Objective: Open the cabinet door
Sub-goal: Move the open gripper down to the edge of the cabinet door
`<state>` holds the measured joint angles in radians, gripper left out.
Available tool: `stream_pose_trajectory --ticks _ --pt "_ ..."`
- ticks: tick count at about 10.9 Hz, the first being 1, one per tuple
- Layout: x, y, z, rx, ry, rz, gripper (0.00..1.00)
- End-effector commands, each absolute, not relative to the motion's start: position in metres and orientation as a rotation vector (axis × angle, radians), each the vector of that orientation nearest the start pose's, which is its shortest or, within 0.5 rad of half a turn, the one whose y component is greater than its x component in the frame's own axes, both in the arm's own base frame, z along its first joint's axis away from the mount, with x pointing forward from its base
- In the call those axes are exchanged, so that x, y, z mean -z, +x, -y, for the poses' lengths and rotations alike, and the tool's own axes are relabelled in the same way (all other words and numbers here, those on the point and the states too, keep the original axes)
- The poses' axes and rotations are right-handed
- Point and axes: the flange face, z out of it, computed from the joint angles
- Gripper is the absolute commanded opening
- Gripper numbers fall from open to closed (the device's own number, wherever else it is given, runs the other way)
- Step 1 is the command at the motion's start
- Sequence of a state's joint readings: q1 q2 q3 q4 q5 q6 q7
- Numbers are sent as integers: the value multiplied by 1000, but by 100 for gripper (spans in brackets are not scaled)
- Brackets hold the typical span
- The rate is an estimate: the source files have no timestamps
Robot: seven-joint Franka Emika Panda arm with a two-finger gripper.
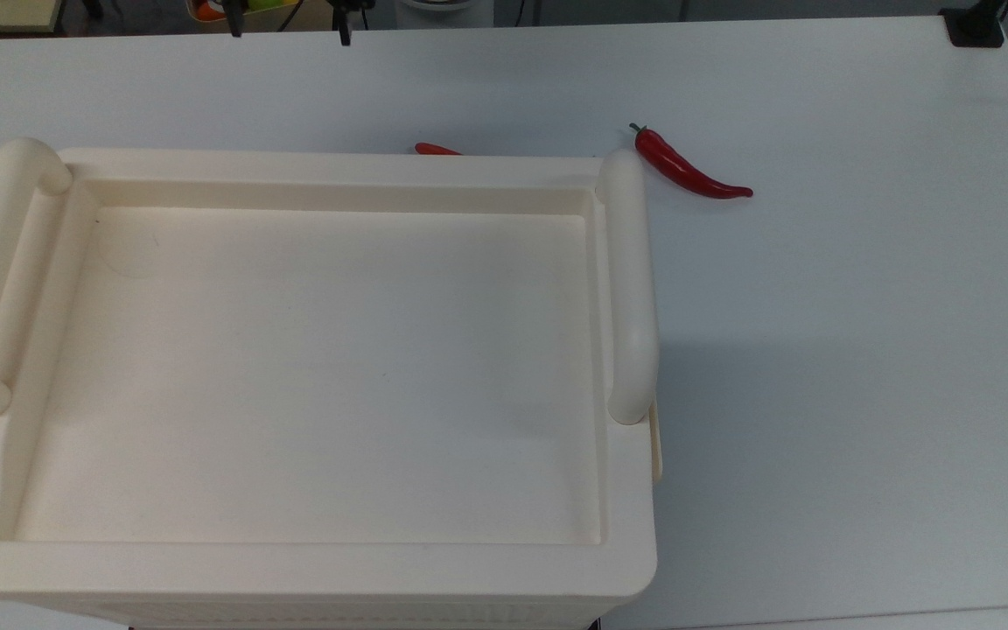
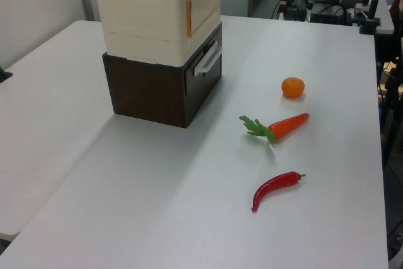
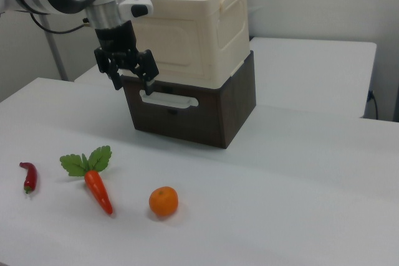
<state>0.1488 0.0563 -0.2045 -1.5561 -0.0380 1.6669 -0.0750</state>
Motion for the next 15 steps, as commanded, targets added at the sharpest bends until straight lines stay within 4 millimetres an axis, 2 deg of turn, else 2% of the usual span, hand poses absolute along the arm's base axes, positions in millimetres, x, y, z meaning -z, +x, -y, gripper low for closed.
stream_pose_trajectory --ticks 1,3,6,8,10,13,14,15 --pt "-608 605 -29 282 -3163 10 100" --pt "-607 631 -75 426 -3149 -25 100" --pt "-619 648 -115 611 -3102 42 100" --pt "-627 657 -130 783 -3045 92 100" --pt "-624 667 -145 919 -2996 122 100" --pt "-600 680 -157 943 -3006 145 99" --pt "-593 682 -161 932 -3008 101 91" --pt "-596 683 -165 954 -3003 45 90"
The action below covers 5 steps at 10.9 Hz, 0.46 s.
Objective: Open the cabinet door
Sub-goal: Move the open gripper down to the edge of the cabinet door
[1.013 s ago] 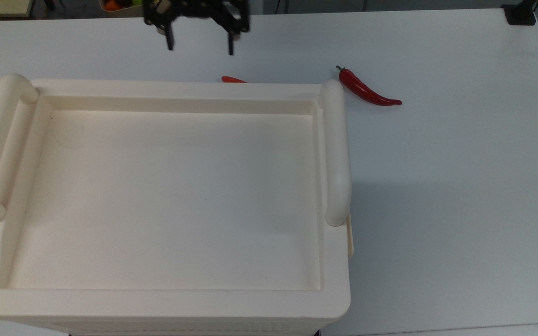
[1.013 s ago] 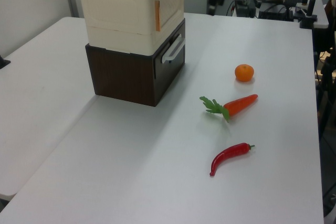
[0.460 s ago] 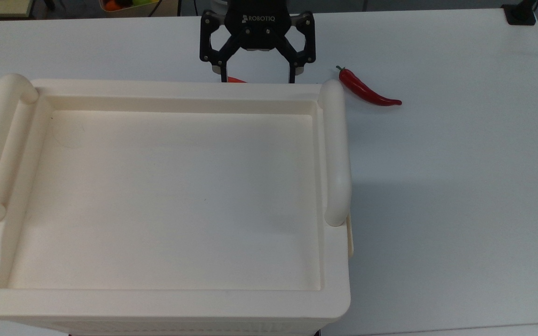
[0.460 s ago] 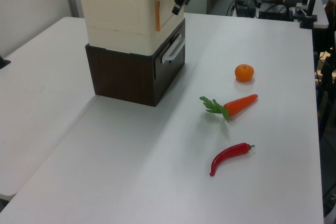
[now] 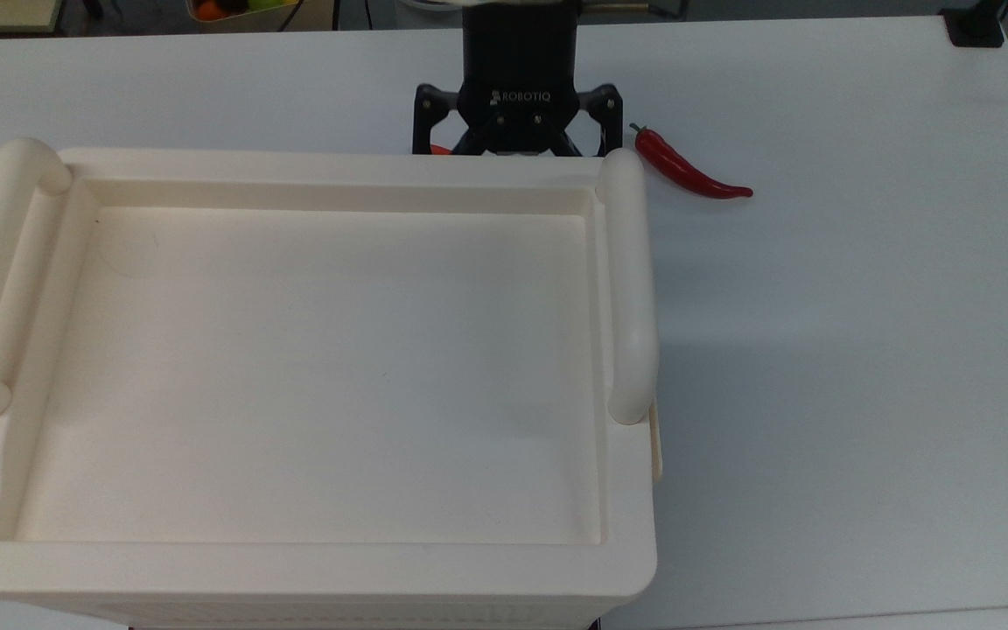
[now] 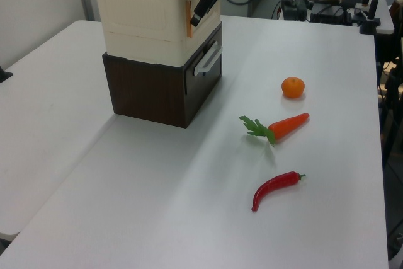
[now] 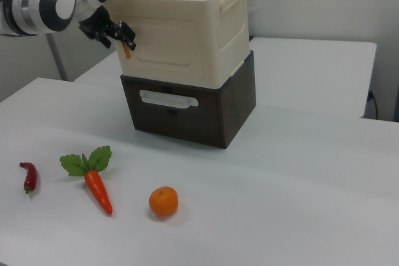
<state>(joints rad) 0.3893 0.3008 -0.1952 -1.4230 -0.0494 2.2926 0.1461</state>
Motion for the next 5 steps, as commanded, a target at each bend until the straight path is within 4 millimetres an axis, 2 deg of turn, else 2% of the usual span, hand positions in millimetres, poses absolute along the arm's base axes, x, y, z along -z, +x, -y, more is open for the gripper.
stream_pose_trajectory --ticks 1,3,5 --pt "-594 687 -168 964 -2999 -11 89" --pt "-595 689 -169 987 -2989 -41 82" --pt "-595 689 -168 1001 -3008 -11 67"
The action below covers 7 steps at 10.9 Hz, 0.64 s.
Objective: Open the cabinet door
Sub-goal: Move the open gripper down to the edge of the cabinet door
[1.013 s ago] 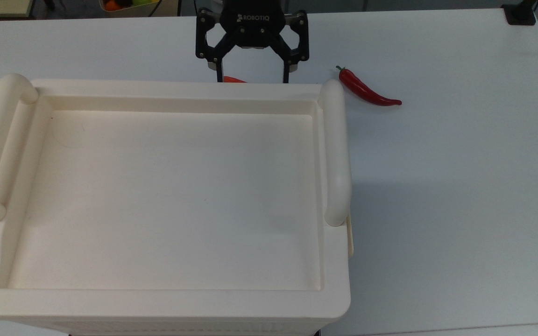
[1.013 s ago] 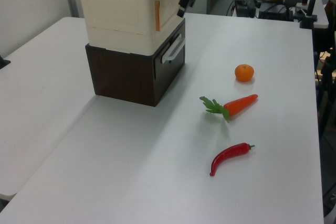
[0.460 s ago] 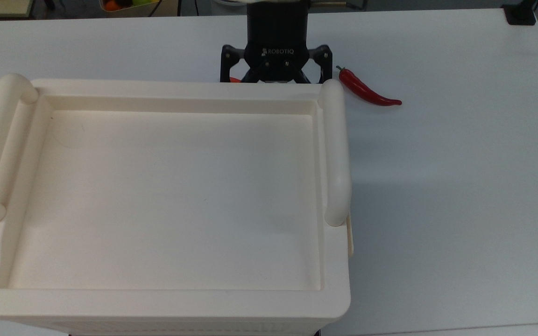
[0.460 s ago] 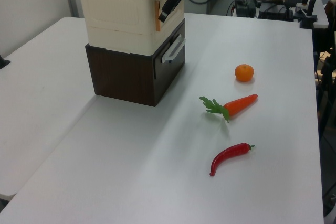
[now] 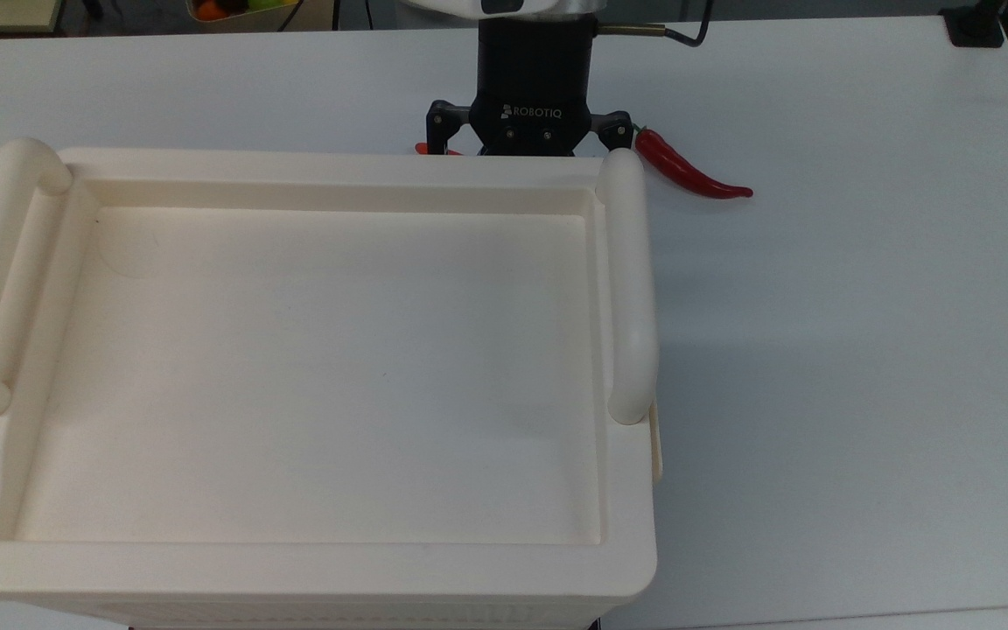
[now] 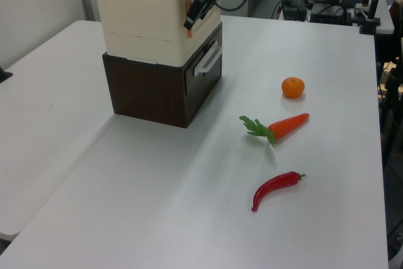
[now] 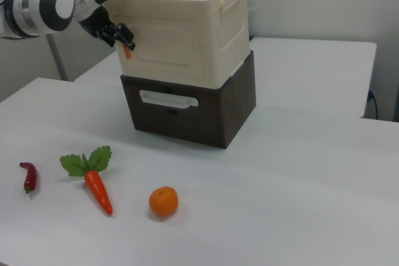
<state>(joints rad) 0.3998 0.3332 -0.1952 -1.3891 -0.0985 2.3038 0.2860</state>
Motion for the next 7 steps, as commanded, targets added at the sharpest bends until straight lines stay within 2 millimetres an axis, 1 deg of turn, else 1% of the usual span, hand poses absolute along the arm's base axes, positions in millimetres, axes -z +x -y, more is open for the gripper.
stream_pose_trajectory --ticks 1,4,6,7 --pt "-594 689 -169 1015 -3029 12 58" --pt "-594 687 -169 1020 -3054 79 40" --pt "-595 685 -168 1008 -3057 76 21" --pt "-593 684 -168 998 -3060 72 12"
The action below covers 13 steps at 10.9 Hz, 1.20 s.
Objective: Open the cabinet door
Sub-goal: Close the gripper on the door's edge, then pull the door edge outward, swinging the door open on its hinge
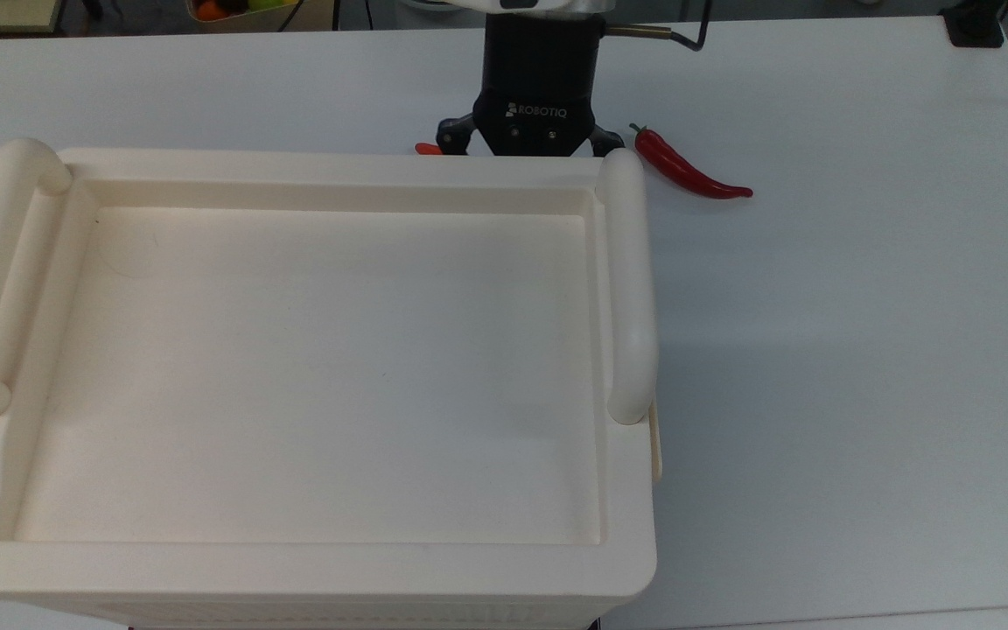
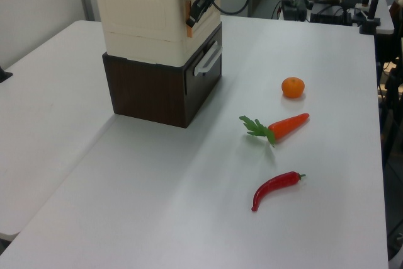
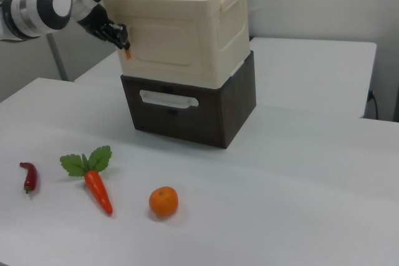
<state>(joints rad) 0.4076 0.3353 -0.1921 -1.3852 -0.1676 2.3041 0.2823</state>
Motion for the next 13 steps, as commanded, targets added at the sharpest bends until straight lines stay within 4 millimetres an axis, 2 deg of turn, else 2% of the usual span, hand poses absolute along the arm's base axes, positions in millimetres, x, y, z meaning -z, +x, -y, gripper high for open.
stream_pose_trajectory --ticks 1,2,6,7,8,9,10,11,13 --pt "-593 682 -168 991 -3059 70 7" --pt "-594 680 -172 987 -3055 74 3" --pt "-595 662 -162 808 -3126 25 2" --pt "-592 659 -161 747 -3150 17 4" --pt "-593 657 -159 721 -3159 9 9" --pt "-598 652 -155 694 -3166 -6 33" --pt "-602 644 -150 608 -3191 -30 43" --pt "-610 634 -141 539 -3209 -58 64" --pt "-636 616 -130 504 -3215 -82 81"
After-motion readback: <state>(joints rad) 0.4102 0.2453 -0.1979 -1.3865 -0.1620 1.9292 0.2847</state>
